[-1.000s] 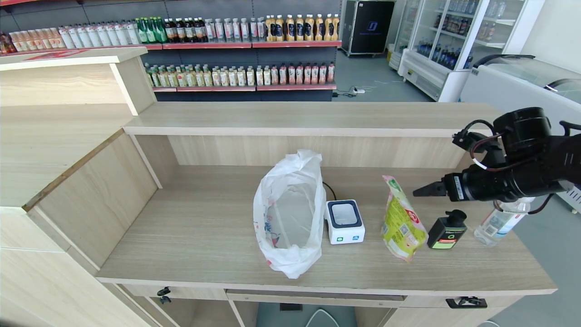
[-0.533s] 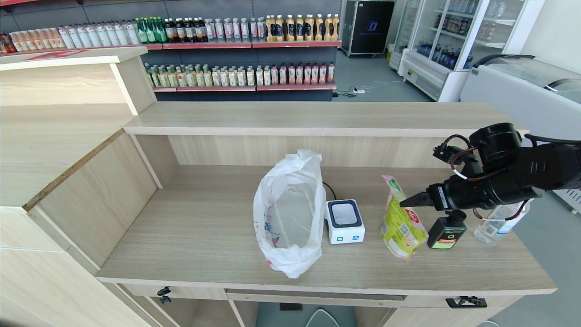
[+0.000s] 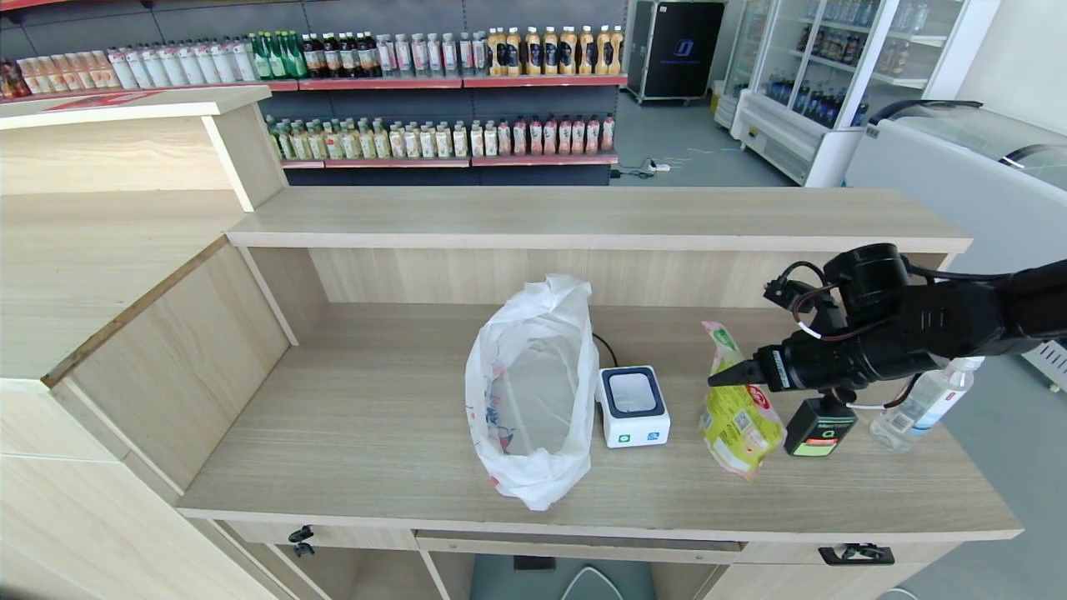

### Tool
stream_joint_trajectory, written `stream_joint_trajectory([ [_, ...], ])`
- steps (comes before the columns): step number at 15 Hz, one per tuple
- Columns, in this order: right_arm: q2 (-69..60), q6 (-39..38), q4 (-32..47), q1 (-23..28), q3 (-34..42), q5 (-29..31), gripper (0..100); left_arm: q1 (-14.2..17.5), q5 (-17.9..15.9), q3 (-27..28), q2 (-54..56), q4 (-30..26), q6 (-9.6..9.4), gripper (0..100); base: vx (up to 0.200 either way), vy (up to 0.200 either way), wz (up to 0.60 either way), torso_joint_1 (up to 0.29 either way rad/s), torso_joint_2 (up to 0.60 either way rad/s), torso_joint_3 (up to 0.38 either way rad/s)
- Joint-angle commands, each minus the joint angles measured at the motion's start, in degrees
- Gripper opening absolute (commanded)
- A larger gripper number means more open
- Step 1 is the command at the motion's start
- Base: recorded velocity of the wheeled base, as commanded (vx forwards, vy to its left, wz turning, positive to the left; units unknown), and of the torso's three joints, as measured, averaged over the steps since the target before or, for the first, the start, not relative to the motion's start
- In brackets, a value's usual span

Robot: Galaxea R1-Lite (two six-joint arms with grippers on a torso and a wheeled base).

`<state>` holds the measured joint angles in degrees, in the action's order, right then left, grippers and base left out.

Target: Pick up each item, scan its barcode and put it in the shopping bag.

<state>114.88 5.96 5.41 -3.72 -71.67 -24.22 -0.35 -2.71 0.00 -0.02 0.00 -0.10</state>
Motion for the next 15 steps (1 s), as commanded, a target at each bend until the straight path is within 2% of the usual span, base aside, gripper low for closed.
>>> stream_joint_trajectory([
  [1,2.89,-0.07,-0.31,-0.5,-0.84,-0.21,100,0.0,0.07,0.0,-0.06,0.0,0.01,100,0.0,0.0,0.0,0.0,0.0,0.0],
  [9,7.99,1.51,-3.65,-0.59,-1.02,-1.18,100,0.0,0.07,0.0,-0.06,0.0,0.01,100,0.0,0.0,0.0,0.0,0.0,0.0],
  [14,8.87,7.57,-6.56,4.68,-0.75,-2.94,100,0.0,-0.02,0.0,-0.06,0.0,0.01,100,0.0,0.0,0.0,0.0,0.0,0.0],
  [15,8.95,9.33,-6.56,5.48,-0.75,-3.37,0,0.0,0.07,0.0,-0.06,0.0,0.01,100,0.0,0.0,0.0,0.0,0.0,0.0],
])
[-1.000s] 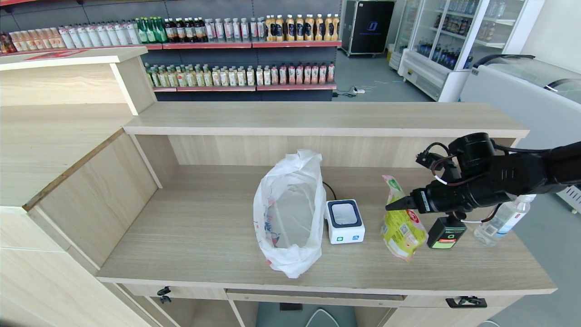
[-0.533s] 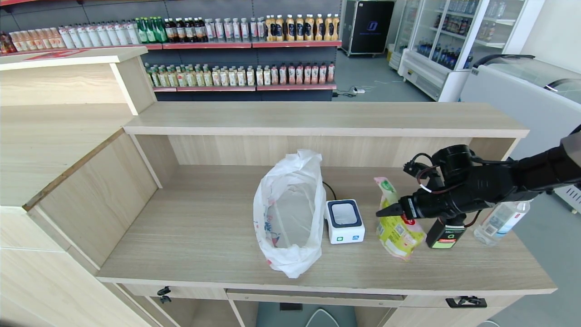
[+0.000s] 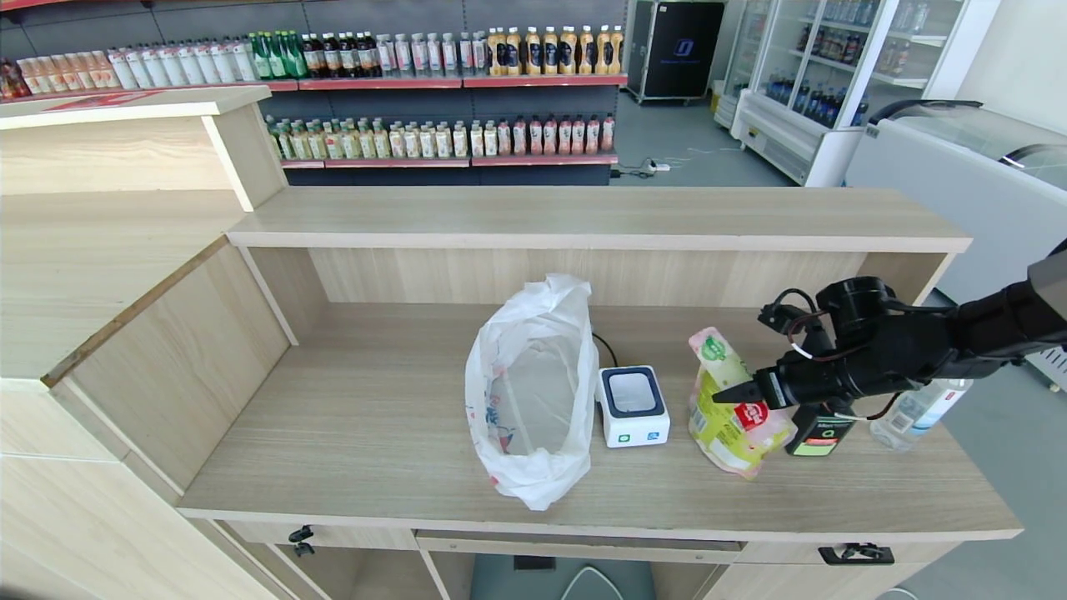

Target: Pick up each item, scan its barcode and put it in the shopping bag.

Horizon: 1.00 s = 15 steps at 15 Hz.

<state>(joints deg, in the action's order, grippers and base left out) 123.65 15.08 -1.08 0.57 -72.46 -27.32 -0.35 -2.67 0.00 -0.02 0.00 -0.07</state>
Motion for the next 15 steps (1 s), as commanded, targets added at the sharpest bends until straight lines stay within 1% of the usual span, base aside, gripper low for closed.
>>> stream_joint_trajectory([
  [1,0.45,1.53,0.03,1.62,0.13,-0.1,0,0.0,-0.05,0.0,-0.06,0.0,-0.01,100,0.0,0.0,0.0,0.0,0.0,0.0],
  [7,0.19,1.62,0.03,2.15,1.01,-0.1,0,0.0,-0.05,0.0,-0.06,0.0,-0.01,100,0.0,0.0,0.0,0.0,0.0,0.0],
  [10,-2.01,1.71,0.12,2.15,2.94,-0.45,0,0.0,0.03,0.0,-0.06,0.0,-0.01,100,0.0,0.0,0.0,0.0,0.0,0.0],
  [12,-8.69,0.74,0.47,3.12,5.93,-9.51,0,0.0,-0.05,0.0,-0.06,0.0,-0.01,100,0.0,0.0,0.0,0.0,0.0,0.0],
  [13,-12.47,0.48,1.26,3.82,6.89,-12.93,0,0.0,0.03,0.0,-0.06,0.0,-0.01,100,0.0,0.0,0.0,0.0,0.0,0.0],
  [14,-16.16,-0.23,3.11,4.7,7.07,-16.54,0,0.0,-0.05,0.0,-0.06,0.0,-0.01,100,0.0,0.0,0.0,0.0,0.0,0.0],
  [15,-20.47,-0.49,6.89,5.76,6.63,-20.93,0,0.0,-0.05,0.0,-0.06,0.0,-0.01,100,0.0,0.0,0.0,0.0,0.0,0.0],
])
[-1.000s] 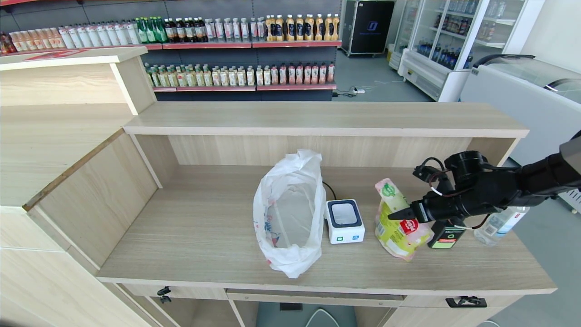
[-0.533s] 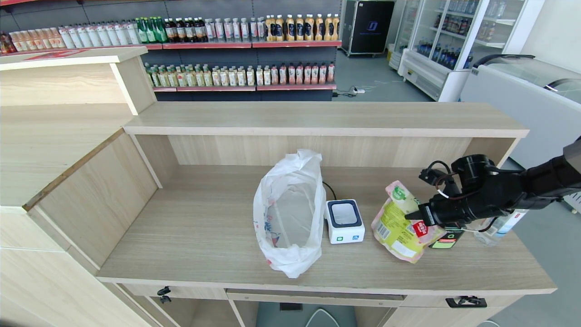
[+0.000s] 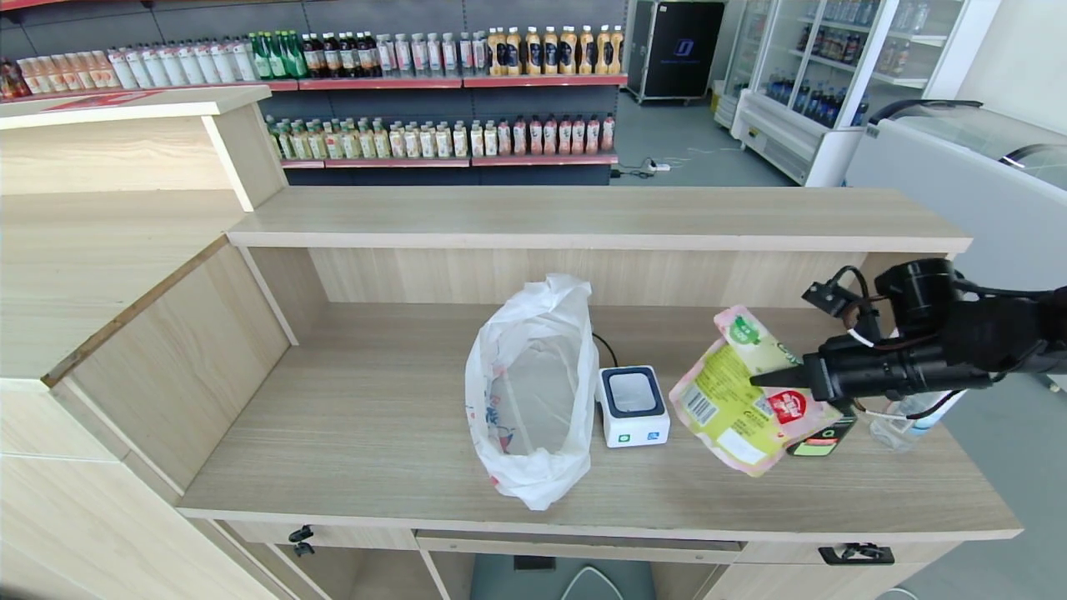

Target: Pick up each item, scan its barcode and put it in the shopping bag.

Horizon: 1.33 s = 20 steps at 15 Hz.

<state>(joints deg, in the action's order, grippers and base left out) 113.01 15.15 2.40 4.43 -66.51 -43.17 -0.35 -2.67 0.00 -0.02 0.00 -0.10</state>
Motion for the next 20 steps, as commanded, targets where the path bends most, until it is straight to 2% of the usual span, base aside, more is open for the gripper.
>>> stream_joint_trajectory([
  [1,-13.69,-0.56,6.91,2.96,0.24,-9.48,0,0.0,-0.05,0.0,-0.06,0.0,0.01,100,0.0,0.0,0.0,0.0,0.0,0.0],
  [4,-23.27,-0.48,12.01,4.54,-0.72,-19.94,0,0.0,-0.05,0.0,-0.06,0.0,0.01,100,0.0,0.0,0.0,0.0,0.0,0.0],
  [6,-28.46,-0.48,12.19,4.54,-0.11,-24.25,0,0.0,0.03,0.0,-0.06,0.0,0.01,100,0.0,0.0,0.0,0.0,0.0,0.0],
  [7,-28.46,-0.48,12.19,4.54,-0.11,-24.25,0,0.0,0.03,0.0,-0.06,0.0,0.01,100,0.0,0.0,0.0,0.0,0.0,0.0],
  [9,-37.25,-0.56,12.19,3.4,1.91,-31.63,0,0.0,-0.05,0.0,-0.06,0.0,0.01,100,0.0,0.0,0.0,0.0,0.0,0.0],
  [12,-45.33,-0.83,12.19,3.22,5.87,-37.96,0,0.0,0.03,0.0,-0.06,0.0,0.01,100,0.0,0.0,0.0,0.0,0.0,0.0],
  [17,-51.22,-2.5,12.01,1.64,5.08,-40.68,0,0.0,0.03,0.0,-0.06,0.0,0.01,100,0.0,0.0,0.0,0.0,0.0,0.0],
  [20,-53.59,-7.24,11.75,1.73,3.67,-40.77,0,0.0,-0.05,0.0,-0.06,0.0,0.01,100,0.0,0.0,0.0,0.0,0.0,0.0],
])
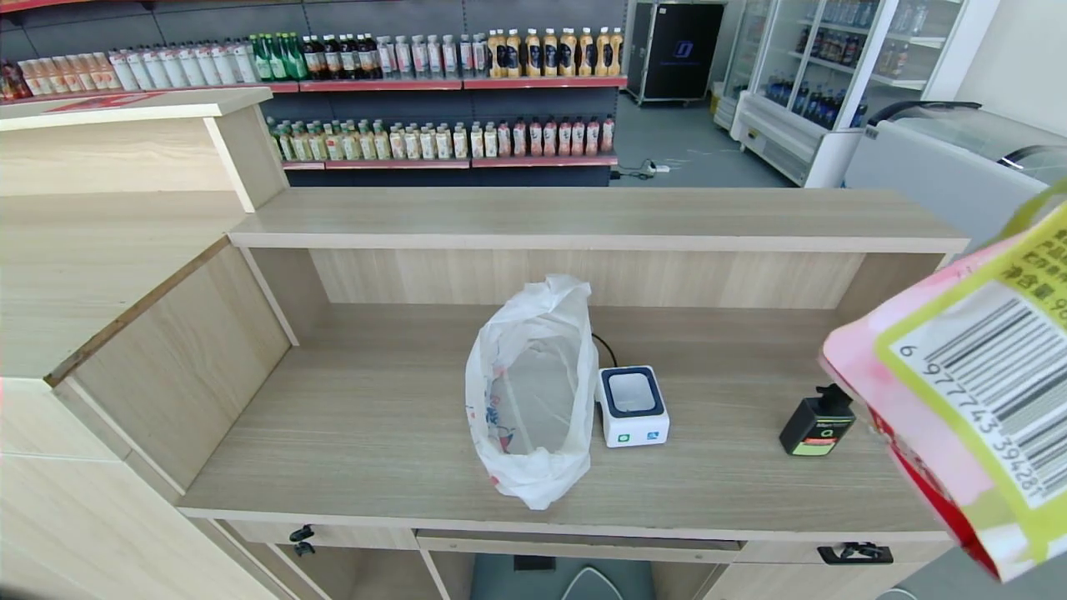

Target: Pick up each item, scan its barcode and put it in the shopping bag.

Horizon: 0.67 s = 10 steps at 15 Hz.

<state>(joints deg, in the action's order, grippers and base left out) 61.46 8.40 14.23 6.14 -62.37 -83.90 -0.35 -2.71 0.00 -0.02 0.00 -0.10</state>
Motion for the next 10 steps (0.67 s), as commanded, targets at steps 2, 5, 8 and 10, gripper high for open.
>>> stream_joint_trajectory([
  [2,-3.19,-1.54,0.01,0.36,-0.21,0.05,0,0.0,-0.02,0.0,-0.06,0.0,0.01,100,0.0,0.0,0.0,0.0,0.0,0.0],
  [5,-2.93,-1.63,0.01,3.0,0.32,-0.04,0,0.0,0.07,0.0,-0.06,0.0,0.01,100,0.0,0.0,0.0,0.0,0.0,0.0],
  [8,-2.93,-1.9,0.01,3.0,0.23,-0.13,0,0.0,0.07,0.0,-0.06,0.0,0.01,100,0.0,0.0,0.0,0.0,0.0,0.0],
  [10,-3.55,-2.07,0.19,3.0,0.23,-0.13,0,0.0,0.07,0.0,-0.06,0.0,0.01,100,0.0,0.0,0.0,0.0,0.0,0.0],
])
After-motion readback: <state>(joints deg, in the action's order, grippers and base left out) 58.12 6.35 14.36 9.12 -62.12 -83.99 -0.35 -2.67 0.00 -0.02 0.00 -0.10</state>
